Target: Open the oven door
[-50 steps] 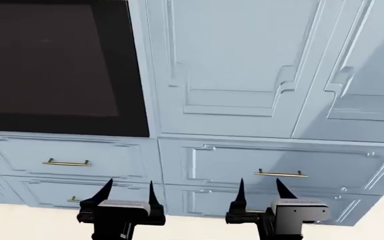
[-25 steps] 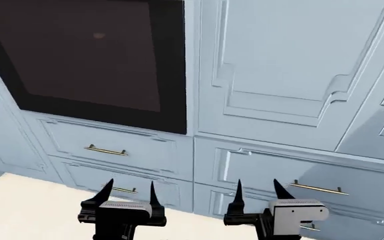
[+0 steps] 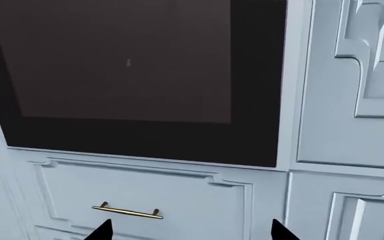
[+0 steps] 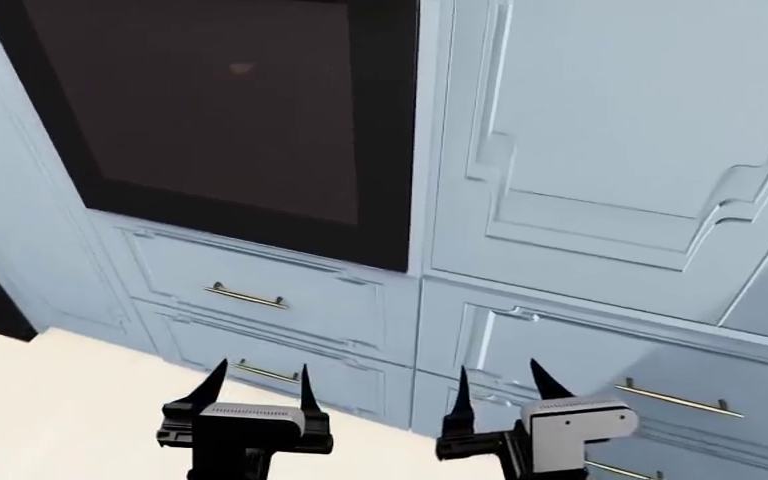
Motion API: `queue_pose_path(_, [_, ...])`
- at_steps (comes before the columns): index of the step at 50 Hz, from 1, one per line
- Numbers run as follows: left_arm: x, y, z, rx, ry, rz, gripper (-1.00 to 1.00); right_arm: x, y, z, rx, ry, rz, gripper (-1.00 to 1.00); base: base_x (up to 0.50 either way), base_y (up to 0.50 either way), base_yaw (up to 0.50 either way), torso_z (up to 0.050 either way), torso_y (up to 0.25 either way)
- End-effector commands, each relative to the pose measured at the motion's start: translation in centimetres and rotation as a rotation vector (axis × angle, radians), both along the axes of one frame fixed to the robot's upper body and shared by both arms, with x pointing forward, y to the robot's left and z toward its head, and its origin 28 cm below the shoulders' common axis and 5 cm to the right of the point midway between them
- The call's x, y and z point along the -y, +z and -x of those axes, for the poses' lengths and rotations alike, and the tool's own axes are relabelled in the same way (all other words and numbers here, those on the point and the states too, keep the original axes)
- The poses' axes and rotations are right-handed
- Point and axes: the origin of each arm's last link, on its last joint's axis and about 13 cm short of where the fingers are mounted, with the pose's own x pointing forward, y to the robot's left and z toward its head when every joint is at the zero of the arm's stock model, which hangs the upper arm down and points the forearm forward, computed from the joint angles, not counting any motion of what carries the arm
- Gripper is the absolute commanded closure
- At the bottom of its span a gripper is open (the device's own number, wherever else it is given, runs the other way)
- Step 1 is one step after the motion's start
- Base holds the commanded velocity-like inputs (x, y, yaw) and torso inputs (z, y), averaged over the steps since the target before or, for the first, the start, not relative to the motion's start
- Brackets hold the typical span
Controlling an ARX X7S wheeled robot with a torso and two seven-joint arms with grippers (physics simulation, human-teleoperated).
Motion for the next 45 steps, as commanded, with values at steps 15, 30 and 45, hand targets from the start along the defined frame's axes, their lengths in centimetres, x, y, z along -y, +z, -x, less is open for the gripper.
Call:
queue_pose_path(15, [-0.03,0.06,-0.07,0.001,0.004,0.001,-1.00,-0.22,0.14,0.08,0.004,0.053,0.012,-1.00,0.20,0.06,0.00,0.000,0.000])
queue_pose_path(30, [-0.06,0.10,-0.04,0.001,0.007,0.003,-1.00,-0.18,-0.07,0.06,0.001,0.050,0.010,-1.00,0.23,-0.02,0.00,0.000,0.000])
queue_pose_path(45, [-0.07,0.11,-0.05,-0.001,0.009,0.004,-1.00,-0.27,0.15,0.15,0.001,0.061,0.030,-1.00,0.25,-0.02,0.00,0.000,0.000])
